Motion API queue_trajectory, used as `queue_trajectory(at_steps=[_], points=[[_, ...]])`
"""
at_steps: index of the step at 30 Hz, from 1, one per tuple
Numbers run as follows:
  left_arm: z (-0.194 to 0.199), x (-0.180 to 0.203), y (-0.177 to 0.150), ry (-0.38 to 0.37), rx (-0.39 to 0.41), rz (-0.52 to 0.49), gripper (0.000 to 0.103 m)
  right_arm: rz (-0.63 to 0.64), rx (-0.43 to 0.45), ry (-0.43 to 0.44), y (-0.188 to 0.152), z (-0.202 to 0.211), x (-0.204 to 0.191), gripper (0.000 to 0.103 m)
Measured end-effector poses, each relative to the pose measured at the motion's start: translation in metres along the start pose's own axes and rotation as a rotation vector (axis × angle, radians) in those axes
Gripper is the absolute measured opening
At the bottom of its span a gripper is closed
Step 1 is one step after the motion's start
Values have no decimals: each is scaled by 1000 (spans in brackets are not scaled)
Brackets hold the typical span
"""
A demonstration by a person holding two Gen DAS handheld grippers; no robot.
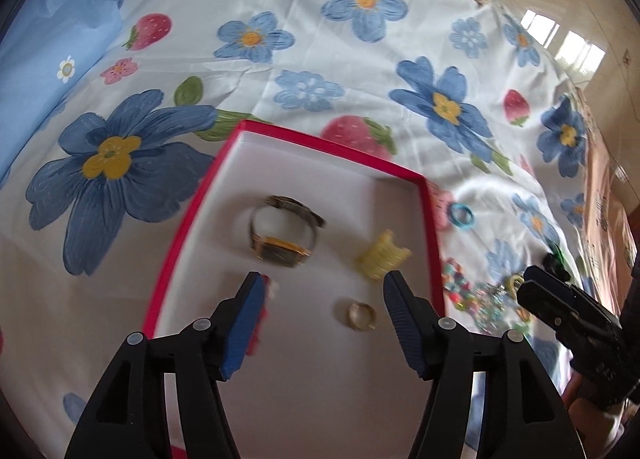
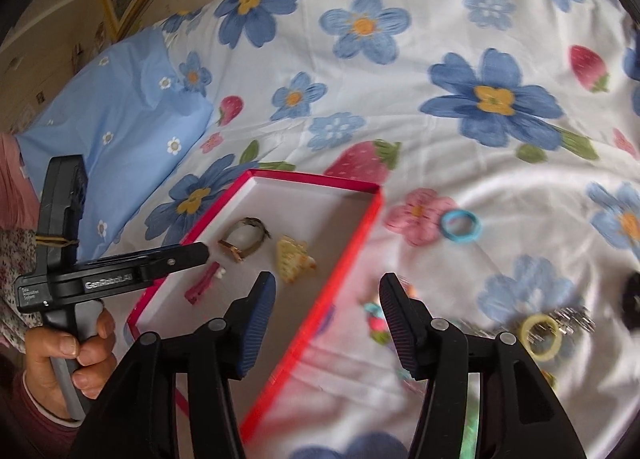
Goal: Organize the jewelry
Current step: 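Lift both tools out of the box toward the remaining jewelry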
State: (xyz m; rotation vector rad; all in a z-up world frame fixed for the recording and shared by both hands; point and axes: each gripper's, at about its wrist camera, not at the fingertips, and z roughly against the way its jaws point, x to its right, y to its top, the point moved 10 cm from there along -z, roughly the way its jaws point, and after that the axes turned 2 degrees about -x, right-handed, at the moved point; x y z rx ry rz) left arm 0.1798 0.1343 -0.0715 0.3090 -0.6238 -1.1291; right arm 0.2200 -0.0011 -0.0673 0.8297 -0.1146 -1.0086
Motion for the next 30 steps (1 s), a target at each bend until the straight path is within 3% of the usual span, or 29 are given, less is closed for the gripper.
queue_trajectory(at_steps=[14, 30], points=[[16, 52, -22, -55, -21, -107, 65, -114, 53, -120, -30, 67, 70, 56], [-1, 102, -29, -93, -56, -217, 65, -202, 53, -200, -63, 95, 123, 56]])
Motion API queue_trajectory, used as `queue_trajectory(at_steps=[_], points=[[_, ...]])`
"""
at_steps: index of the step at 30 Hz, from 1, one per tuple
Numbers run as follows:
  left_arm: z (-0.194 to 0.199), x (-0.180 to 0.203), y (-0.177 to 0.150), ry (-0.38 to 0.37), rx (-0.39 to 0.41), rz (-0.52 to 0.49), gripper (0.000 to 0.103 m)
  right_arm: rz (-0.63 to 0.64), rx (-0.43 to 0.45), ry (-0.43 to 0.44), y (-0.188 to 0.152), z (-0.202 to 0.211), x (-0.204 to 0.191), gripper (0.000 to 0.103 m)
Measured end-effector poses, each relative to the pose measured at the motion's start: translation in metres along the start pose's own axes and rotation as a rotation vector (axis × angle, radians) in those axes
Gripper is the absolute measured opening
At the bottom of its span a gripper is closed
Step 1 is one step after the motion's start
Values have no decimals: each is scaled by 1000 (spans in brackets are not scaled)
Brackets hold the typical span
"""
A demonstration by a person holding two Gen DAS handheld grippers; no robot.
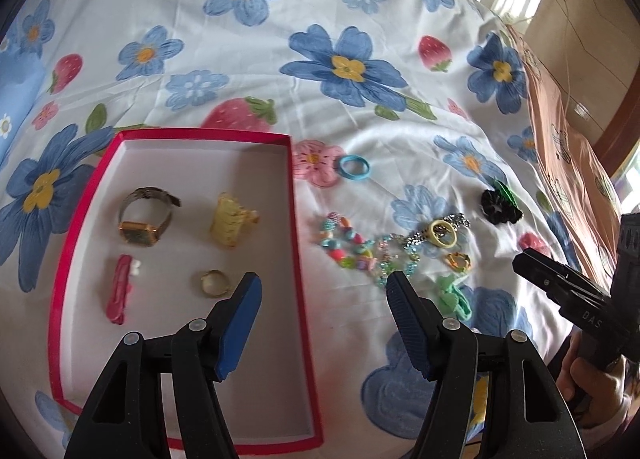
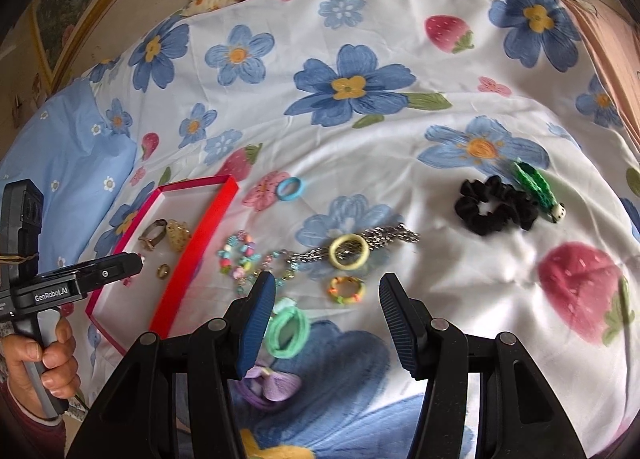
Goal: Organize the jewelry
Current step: 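Lift both tools out of the box toward the remaining jewelry, then grasp the beaded bracelet with the left tool while the right tool grasps the yellow bangle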
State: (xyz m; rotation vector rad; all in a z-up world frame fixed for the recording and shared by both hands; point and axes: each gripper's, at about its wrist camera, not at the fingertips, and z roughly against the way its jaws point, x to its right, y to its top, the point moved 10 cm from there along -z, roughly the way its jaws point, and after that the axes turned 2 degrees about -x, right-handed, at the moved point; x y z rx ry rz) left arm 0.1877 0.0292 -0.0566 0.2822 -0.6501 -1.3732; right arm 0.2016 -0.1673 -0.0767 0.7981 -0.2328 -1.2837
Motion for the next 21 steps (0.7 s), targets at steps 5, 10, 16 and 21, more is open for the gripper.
queue_trajectory(at_steps=[5, 10, 16, 21], points=[[-12, 15, -2, -6, -17, -42, 65, -8, -9, -8, -4, -2, 8, 56], [-25, 29, -2, -18, -34, -92, 63, -2, -23, -2, -6, -8, 10, 56], [-48, 48, -1, -61, -69, -153, 55, 14, -51, 5, -1, -27, 9, 55], [-77, 62, 2, -77, -115, -210, 44, 22, -84, 4, 5, -48, 12, 44]])
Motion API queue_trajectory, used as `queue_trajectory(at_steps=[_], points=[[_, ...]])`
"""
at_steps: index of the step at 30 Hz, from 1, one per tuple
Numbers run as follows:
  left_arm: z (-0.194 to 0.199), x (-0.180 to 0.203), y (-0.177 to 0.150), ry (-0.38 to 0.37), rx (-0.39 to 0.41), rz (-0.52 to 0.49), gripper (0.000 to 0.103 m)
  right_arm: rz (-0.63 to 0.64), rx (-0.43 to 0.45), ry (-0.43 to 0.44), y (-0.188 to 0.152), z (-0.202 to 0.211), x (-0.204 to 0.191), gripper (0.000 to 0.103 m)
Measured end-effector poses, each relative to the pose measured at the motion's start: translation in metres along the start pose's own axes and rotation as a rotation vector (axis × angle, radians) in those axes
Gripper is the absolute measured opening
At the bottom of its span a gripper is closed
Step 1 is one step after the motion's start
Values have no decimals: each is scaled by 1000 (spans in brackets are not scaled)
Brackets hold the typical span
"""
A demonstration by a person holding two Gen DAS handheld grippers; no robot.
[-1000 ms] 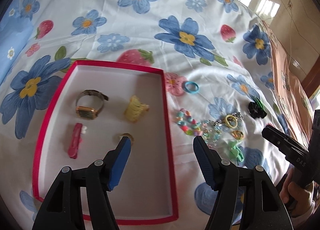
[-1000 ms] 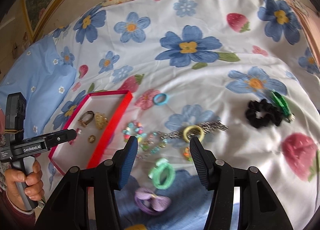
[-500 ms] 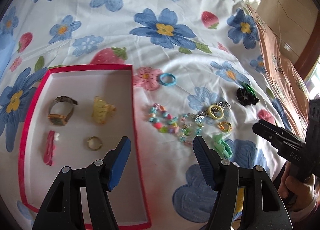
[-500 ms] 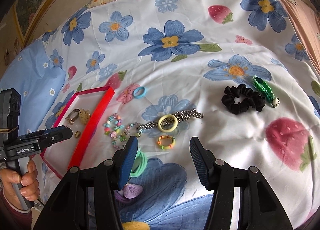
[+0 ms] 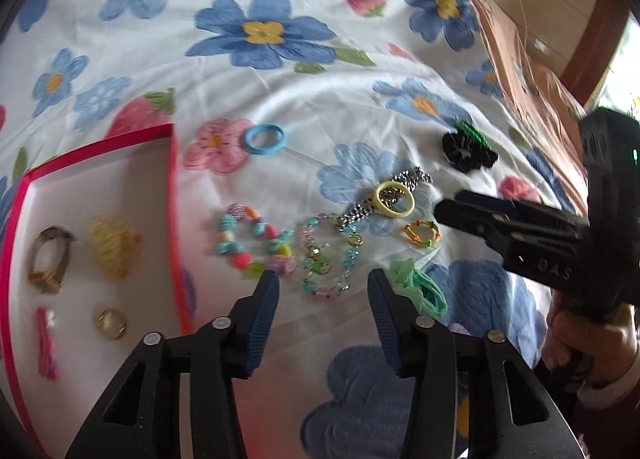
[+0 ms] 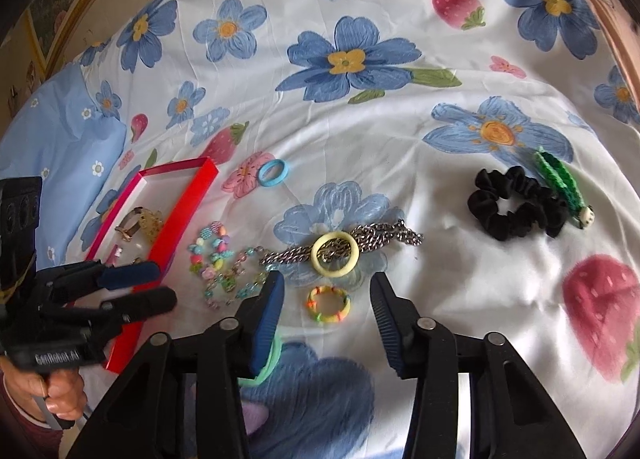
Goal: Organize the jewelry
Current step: 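Grasp the beaded bracelet with the left tool while the right tool grasps the yellow bangle, then carry bracelet and bangle into the red box and open both tools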
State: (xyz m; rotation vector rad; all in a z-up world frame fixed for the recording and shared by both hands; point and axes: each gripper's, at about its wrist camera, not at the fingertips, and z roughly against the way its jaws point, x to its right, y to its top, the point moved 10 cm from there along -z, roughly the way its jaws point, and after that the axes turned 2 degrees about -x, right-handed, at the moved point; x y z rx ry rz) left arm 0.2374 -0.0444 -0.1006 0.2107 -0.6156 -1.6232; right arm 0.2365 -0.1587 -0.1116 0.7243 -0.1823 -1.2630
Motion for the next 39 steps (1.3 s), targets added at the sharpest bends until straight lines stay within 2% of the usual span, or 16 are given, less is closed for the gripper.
queue_trajectory(at_steps=[7, 11, 13, 14, 15, 16, 17, 19, 29, 39], points=[[-39, 17, 10, -9, -59, -78, 43, -8, -43, -17, 9, -27, 11, 35], [-60, 23, 6, -3, -106, -103, 29, -4, -74, -17, 6, -42, 14, 31], [-65, 24, 6, 9, -105, -120, 25, -3, -84, -19, 4, -48, 15, 27], [-65, 25, 6, 6, -103, -125, 13, -3, -86, -20, 3, -50, 15, 24], [-67, 27, 5, -7, -112, -126, 8, -3, -85, -23, 3, -51, 16, 19], [-68, 28, 5, -10, -112, -126, 8, -2, -81, -30, 3, -51, 17, 16], [-68, 27, 5, -10, -107, -130, 7, -4, -80, -34, 3, -51, 18, 7], [-66, 28, 6, -9, -97, -134, 7, -11, -76, -33, 4, -51, 20, 3], [-11, 17, 11, -95, 8, -40, 7, -20, -17, 3, 10, -22, 10, 3], [57, -2, 4, -105, 123, 25, 7, 32, 18, 51, 12, 7, -27, 3]])
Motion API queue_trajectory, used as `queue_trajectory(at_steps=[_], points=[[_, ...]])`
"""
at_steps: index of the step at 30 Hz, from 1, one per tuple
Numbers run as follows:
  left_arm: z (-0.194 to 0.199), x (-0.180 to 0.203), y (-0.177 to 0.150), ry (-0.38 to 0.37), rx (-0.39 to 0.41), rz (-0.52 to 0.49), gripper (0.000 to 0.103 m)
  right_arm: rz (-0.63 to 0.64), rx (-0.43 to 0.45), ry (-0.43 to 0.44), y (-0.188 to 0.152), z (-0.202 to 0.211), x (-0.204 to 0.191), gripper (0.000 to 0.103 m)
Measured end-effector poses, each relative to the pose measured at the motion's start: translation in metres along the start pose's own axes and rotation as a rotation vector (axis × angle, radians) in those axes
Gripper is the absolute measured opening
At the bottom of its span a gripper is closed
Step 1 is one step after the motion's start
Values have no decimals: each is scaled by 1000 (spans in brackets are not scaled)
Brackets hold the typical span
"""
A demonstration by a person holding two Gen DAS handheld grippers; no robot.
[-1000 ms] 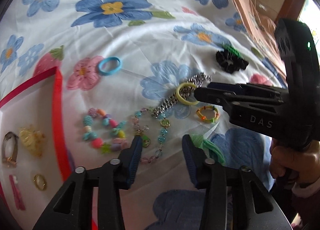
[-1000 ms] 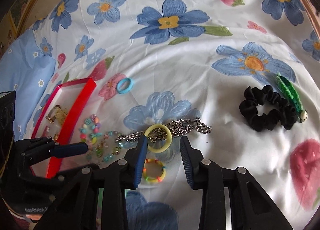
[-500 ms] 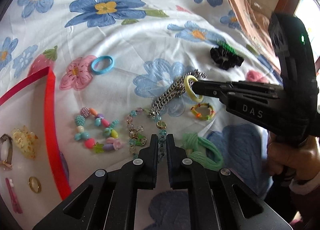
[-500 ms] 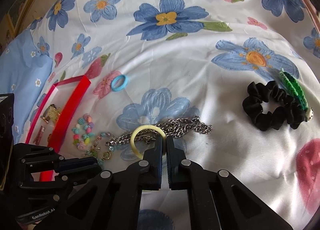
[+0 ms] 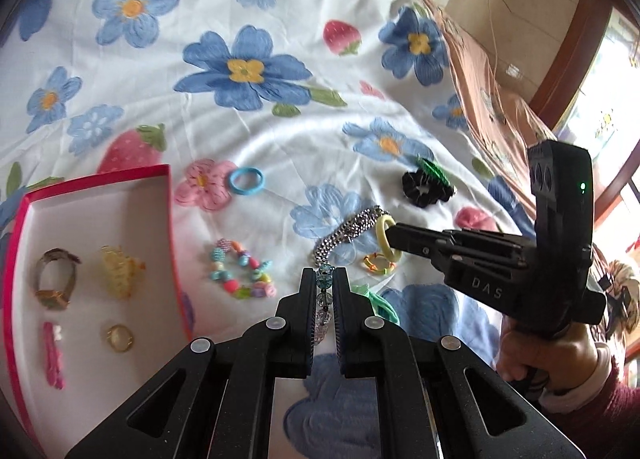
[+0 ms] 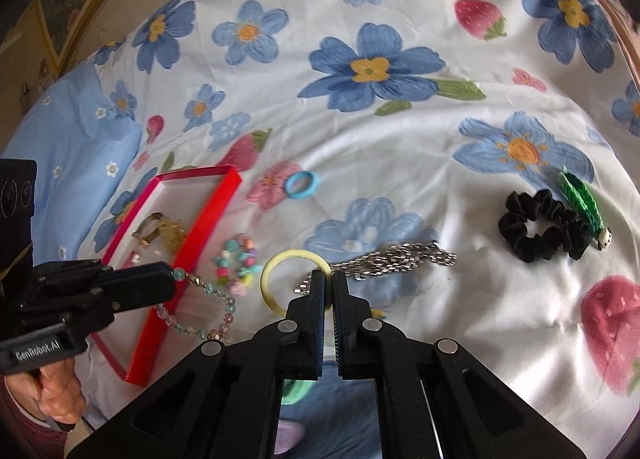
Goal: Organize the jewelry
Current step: 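Carry bracelet and bangle into the red box and open both tools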
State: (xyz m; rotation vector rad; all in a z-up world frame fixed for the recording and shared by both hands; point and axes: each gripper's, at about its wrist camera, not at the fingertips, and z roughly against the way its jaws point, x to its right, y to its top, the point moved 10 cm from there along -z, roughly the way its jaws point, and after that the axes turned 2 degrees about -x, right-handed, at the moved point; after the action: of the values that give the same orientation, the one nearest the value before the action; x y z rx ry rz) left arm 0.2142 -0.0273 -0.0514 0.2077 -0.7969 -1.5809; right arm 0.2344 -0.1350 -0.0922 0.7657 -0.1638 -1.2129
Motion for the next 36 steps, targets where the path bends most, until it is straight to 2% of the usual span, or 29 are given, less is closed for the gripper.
queue_trajectory(at_steps=[13, 19, 26, 36], points=[[59, -36, -20, 30, 76, 104, 7, 96, -17, 62, -5, -1, -64, 3], [84, -56, -28, 66, 112, 135, 7, 147, -31, 101, -7, -8, -100, 3], [98, -79, -42, 95, 122, 185, 7, 203, -53, 147, -11, -21, -139, 3], [98, -109, -57, 121, 104, 250, 7, 272, -100, 185, -23, -47, -182, 3]])
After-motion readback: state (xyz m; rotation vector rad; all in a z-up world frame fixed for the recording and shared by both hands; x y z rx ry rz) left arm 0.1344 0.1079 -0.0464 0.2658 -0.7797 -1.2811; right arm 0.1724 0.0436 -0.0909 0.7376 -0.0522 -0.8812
